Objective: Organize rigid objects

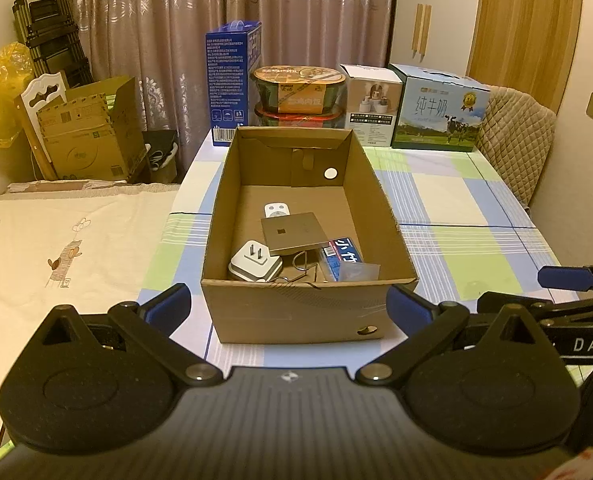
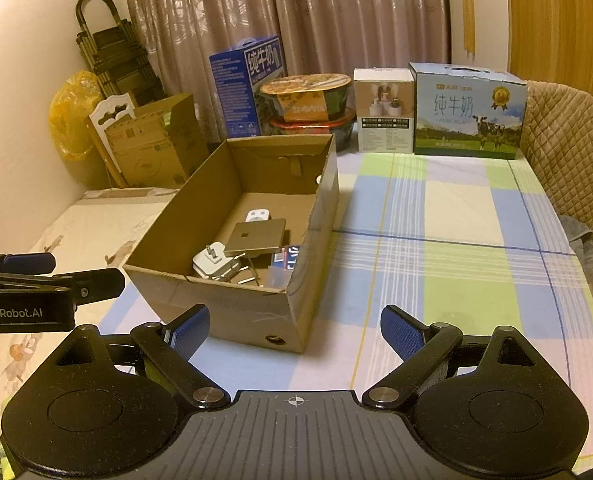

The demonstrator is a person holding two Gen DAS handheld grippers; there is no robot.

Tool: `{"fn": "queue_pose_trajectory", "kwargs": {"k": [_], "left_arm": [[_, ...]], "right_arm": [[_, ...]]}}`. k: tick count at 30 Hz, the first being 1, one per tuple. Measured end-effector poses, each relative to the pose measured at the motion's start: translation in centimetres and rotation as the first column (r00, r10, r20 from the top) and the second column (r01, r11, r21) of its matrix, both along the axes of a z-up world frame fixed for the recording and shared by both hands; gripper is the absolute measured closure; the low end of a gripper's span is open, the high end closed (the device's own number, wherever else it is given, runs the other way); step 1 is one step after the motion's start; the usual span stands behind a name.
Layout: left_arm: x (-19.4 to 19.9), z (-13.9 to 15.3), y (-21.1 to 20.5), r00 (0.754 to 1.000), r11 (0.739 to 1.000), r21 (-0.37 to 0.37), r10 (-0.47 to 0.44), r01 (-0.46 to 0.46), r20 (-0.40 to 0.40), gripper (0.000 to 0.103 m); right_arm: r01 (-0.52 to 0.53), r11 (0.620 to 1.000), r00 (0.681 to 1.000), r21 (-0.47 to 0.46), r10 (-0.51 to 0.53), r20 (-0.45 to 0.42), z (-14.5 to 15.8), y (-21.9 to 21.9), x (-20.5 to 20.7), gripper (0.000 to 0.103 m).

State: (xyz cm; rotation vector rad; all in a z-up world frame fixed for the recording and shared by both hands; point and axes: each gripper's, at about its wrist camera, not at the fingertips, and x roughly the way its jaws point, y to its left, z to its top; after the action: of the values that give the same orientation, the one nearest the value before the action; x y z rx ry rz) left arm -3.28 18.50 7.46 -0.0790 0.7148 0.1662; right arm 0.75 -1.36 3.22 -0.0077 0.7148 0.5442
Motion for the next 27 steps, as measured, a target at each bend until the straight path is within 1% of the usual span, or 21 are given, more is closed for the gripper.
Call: {"fn": "queue_pose_trajectory", "kwargs": {"k": [27], "left_arm": [[0.29, -0.32, 0.04, 1.000, 1.000, 0.007, -0.005, 0.005, -0.005, 0.001]], "right_arm": [[0.003, 1.000, 1.000, 0.007, -0.003, -0.008, 0.11, 0.08, 0.20, 0.013]]}}
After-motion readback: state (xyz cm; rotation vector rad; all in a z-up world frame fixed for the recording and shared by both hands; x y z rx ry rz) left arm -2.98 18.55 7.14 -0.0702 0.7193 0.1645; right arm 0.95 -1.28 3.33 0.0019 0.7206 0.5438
